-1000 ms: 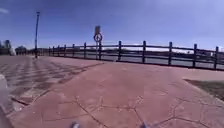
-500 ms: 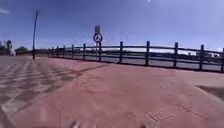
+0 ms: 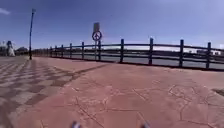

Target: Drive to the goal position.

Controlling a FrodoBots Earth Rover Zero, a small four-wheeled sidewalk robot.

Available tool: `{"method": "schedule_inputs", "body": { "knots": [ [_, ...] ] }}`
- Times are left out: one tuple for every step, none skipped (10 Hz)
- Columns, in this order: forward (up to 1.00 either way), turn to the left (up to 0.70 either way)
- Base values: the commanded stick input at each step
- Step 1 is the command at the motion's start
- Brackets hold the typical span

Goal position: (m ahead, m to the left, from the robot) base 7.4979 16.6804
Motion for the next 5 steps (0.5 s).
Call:
{"method": "schedule_inputs", "body": {
  "knots": [
    [0.85, 0.34],
    [0.85, 0.34],
    [0.85, 0.34],
    [0.85, 0.34],
    [0.85, 0.34]
  ]
}}
